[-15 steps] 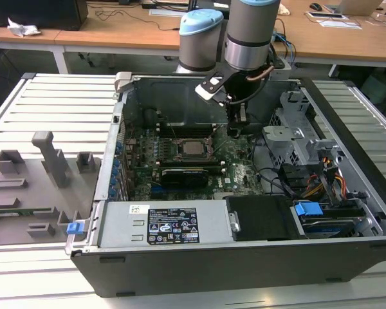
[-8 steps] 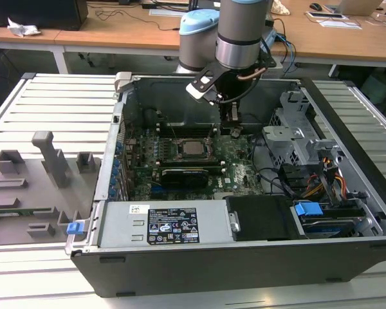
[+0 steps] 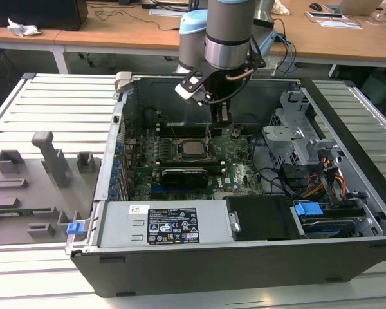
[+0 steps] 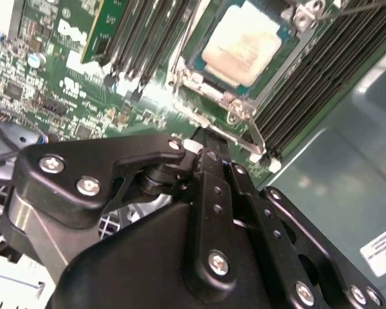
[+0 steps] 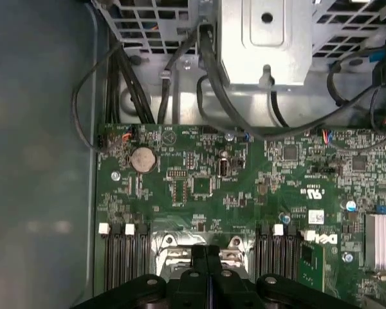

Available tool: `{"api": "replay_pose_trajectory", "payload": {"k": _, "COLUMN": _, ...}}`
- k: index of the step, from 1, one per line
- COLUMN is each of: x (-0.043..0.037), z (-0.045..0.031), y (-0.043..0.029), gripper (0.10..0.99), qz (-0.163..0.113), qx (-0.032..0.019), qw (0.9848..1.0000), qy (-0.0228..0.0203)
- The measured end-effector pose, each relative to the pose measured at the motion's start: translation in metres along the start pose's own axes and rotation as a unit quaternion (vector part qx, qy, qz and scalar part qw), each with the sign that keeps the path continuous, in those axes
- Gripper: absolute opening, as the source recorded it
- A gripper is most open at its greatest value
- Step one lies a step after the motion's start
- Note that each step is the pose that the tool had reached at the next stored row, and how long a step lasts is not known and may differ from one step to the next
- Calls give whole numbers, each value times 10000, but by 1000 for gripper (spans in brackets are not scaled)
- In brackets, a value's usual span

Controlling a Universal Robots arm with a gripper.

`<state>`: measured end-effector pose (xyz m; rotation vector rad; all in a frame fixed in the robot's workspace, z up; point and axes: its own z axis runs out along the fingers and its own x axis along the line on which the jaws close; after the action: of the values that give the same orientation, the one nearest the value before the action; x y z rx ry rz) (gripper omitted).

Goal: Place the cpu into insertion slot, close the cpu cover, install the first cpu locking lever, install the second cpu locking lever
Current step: 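Close the cpu cover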

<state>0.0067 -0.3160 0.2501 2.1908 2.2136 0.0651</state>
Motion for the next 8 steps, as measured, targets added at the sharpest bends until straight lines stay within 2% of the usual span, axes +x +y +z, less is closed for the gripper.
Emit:
{"api": "replay_pose_trajectory", "payload": {"k": 2, "x": 0, "z": 11, "y": -32, "gripper": 106, "qz": 0, "qx": 0, "qw": 10000, "qy": 0}}
{"api": "replay_pose_trajectory", "payload": {"k": 4, "x": 1, "z": 32, "y": -102, "gripper": 106, "qz": 0, "qx": 0, "qw": 10000, "qy": 0}}
{"api": "replay_pose_trajectory", "payload": {"k": 8, "x": 1, "z": 64, "y": -191, "gripper": 106, "qz": 1, "qx": 0, "qw": 10000, "qy": 0}}
